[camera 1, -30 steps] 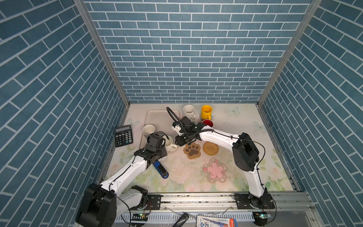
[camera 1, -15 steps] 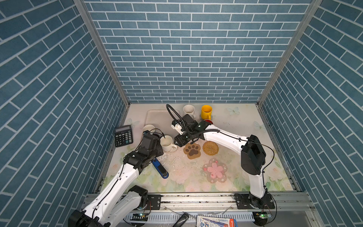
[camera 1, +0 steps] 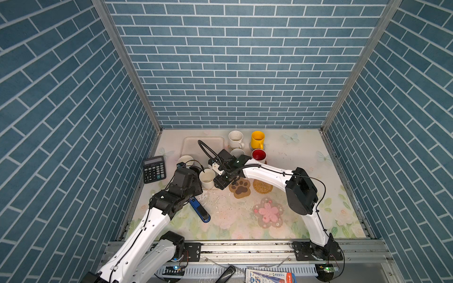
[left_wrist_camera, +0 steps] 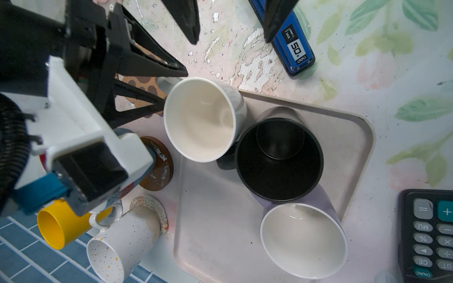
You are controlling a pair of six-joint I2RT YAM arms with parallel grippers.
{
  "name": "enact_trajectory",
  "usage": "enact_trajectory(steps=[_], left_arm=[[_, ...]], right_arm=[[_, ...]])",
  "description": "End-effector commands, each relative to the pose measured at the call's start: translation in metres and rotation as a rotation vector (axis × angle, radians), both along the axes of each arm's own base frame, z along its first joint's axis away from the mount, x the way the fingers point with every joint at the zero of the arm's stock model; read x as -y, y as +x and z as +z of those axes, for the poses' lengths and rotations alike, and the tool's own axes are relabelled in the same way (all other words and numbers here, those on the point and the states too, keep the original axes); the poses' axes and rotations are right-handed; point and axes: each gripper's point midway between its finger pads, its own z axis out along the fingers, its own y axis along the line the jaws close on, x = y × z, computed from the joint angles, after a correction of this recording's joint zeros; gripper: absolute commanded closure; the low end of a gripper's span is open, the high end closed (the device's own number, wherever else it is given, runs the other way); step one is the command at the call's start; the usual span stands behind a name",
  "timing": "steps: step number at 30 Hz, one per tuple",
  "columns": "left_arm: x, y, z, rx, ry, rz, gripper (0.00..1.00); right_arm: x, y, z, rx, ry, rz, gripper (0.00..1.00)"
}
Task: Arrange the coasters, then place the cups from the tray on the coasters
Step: 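Carry the white mug with the right gripper over the woven rattan coaster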
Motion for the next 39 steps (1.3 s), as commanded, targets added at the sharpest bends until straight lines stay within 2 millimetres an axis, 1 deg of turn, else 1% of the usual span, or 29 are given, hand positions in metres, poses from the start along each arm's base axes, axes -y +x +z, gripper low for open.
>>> enact_trajectory(steps=[1,2,6,13,16,18,21,24,26,33,35,36,37,38,39], left_arm=[[-0.003,-0.006,0.000,-0.003,0.007,-0.002,0.55],[-0.003,-0.006,-0.002,-0.003,0.003,-0.003,0.55],[-0.005,-0.009,-0.004,-0.009,0.009,-0.001,0.55],[-0.006,-0.009,0.000,0.001,0.014,-0.001,0.56],[-0.006,-0.009,0.000,-0.002,0.016,-0.002,0.56],[-0.006,-0.010,0.000,0.000,0.016,-0.002,0.56],[-0.007,-0.011,-0.001,-0.003,0.015,-0.001,0.56],[-0.007,-0.012,0.000,-0.003,0.014,0.001,0.56],[-0.007,-0.012,0.000,-0.002,0.008,-0.001,0.56],[-0.006,-0.014,0.003,0.000,-0.003,-0.002,0.56],[-0.006,-0.014,0.003,-0.001,0.001,-0.006,0.56],[-0.006,-0.014,0.003,-0.001,0.003,-0.005,0.56],[-0.006,-0.014,0.002,-0.001,0.005,-0.007,0.56],[-0.006,-0.014,0.003,0.000,0.004,-0.007,0.55],[-0.005,-0.013,0.002,-0.003,0.003,-0.010,0.52]], right_arm=[[-0.006,0.010,0.001,0.056,-0.014,0.018,0.41],[-0.008,0.011,-0.004,0.054,-0.017,0.018,0.42],[-0.012,0.017,-0.009,0.061,-0.028,0.005,0.49],[-0.020,0.018,-0.008,0.064,-0.015,0.005,0.59],[-0.020,0.017,-0.007,0.065,-0.015,0.008,0.67],[-0.021,0.017,-0.007,0.063,-0.016,0.009,0.73],[-0.021,0.016,-0.004,0.066,-0.011,0.011,0.81],[-0.022,0.014,-0.001,0.069,-0.005,0.018,0.91],[-0.022,0.013,0.001,0.070,-0.004,0.021,0.94],[-0.021,0.011,0.016,0.093,0.020,0.021,0.99],[-0.018,0.015,0.023,0.120,0.017,0.007,1.00],[-0.016,0.015,0.021,0.121,0.009,0.003,1.00],[-0.014,0.015,0.038,0.140,0.034,-0.002,1.00],[-0.012,0.015,0.042,0.148,0.039,-0.006,1.00],[-0.010,0.014,0.047,0.156,0.046,-0.009,1.00]])
